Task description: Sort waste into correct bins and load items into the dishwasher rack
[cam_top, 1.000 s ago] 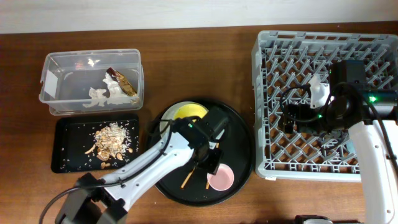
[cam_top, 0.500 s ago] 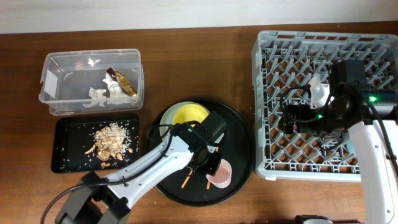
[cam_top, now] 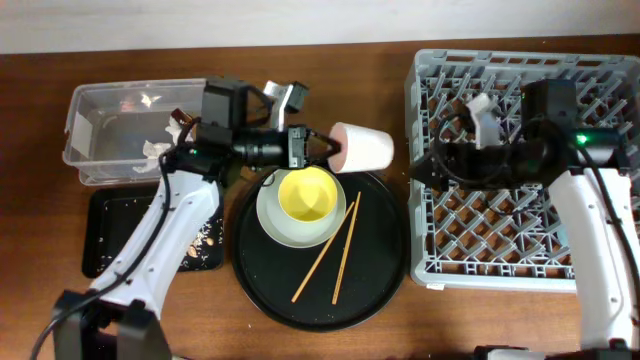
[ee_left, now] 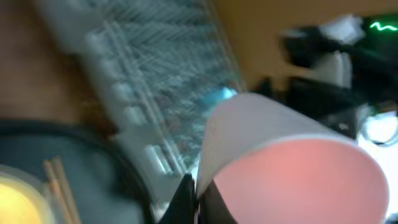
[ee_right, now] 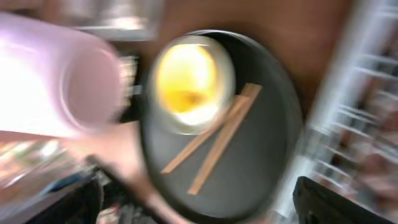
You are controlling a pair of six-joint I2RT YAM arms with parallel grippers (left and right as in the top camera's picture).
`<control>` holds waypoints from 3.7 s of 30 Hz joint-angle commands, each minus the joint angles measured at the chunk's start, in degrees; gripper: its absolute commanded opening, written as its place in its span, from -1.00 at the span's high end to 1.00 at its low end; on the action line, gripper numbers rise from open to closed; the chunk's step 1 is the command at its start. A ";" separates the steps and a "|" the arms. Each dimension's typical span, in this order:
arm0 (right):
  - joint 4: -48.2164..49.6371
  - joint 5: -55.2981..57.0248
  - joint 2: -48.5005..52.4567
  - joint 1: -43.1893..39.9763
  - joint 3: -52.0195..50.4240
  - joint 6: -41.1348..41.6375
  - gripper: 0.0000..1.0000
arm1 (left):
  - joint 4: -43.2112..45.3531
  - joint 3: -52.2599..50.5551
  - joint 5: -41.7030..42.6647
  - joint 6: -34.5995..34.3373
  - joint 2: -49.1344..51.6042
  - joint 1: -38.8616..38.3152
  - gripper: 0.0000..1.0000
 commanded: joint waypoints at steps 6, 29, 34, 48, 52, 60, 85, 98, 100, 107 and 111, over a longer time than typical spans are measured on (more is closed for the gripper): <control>1.33 -25.00 1.22 2.08 0.35 -9.33 -0.99 | 8.37 0.35 16.15 -7.87 2.01 -3.48 0.99; 1.88 -25.88 1.22 4.85 0.35 -11.65 -0.15 | 8.72 0.35 13.46 -8.68 2.01 -3.80 0.66; 0.52 -12.48 1.20 4.79 0.37 -11.61 -0.15 | 0.98 0.35 2.27 -0.26 2.01 -3.78 0.16; 0.83 50.84 2.29 -16.11 11.02 15.45 -0.01 | -30.32 0.37 -45.92 12.04 -8.74 4.37 0.03; -0.02 51.84 9.07 -21.99 11.02 16.17 -0.04 | -30.99 0.37 -46.05 12.02 -9.27 4.37 0.03; 3.65 44.76 19.10 -25.18 11.02 18.23 -0.07 | -31.63 0.37 -46.05 12.02 -9.27 4.37 0.03; 0.85 30.58 7.91 11.30 11.06 12.79 -0.90 | -44.30 0.37 -63.84 4.81 -9.25 6.51 -0.09; 11.02 30.97 34.75 34.53 10.95 27.93 -0.21 | -46.40 0.37 -63.80 4.83 -9.25 11.61 -0.54; 13.11 30.95 36.94 34.42 10.95 28.94 -0.01 | -46.40 0.37 -63.80 4.83 -9.25 11.61 -0.53; 13.75 32.35 36.83 33.75 11.04 28.92 0.92 | -46.40 0.37 -63.63 4.83 -9.25 11.61 -0.53; 8.52 41.42 29.33 29.29 14.08 28.13 0.92 | -46.29 0.37 -63.65 4.83 -9.25 11.61 -0.53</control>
